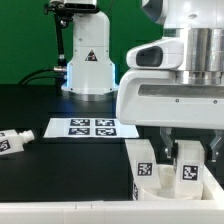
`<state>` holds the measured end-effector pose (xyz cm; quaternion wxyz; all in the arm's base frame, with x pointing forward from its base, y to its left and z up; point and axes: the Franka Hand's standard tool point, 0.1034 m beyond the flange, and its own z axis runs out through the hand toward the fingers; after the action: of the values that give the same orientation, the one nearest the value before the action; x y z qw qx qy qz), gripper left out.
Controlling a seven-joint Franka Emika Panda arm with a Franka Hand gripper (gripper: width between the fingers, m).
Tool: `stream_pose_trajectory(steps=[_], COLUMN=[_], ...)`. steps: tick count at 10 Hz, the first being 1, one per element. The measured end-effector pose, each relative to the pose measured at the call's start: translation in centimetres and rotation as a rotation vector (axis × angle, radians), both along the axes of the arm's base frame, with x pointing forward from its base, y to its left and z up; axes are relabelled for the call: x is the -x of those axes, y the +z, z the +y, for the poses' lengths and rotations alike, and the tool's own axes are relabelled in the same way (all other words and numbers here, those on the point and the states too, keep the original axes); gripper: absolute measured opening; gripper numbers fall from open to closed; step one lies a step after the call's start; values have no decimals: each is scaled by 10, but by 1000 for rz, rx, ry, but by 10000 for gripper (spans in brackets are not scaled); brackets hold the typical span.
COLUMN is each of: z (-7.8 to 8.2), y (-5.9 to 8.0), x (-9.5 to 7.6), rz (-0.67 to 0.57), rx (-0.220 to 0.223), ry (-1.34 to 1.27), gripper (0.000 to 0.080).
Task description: Assemble stool
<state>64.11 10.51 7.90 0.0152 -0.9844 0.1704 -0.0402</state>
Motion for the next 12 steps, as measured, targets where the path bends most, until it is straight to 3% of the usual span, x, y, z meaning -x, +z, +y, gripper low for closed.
stream_pose_trajectory(steps=[2, 4, 7, 9, 12], z=[2, 1, 2, 5, 9], y=[0, -1, -1, 0, 1], x=[-1, 1, 2, 2, -3], rz=[1, 0, 13, 16, 28], rx=[-44, -143, -162, -203, -328], ry=[-341, -738, -919, -1185, -1703], gripper=[337, 337, 337, 337, 337])
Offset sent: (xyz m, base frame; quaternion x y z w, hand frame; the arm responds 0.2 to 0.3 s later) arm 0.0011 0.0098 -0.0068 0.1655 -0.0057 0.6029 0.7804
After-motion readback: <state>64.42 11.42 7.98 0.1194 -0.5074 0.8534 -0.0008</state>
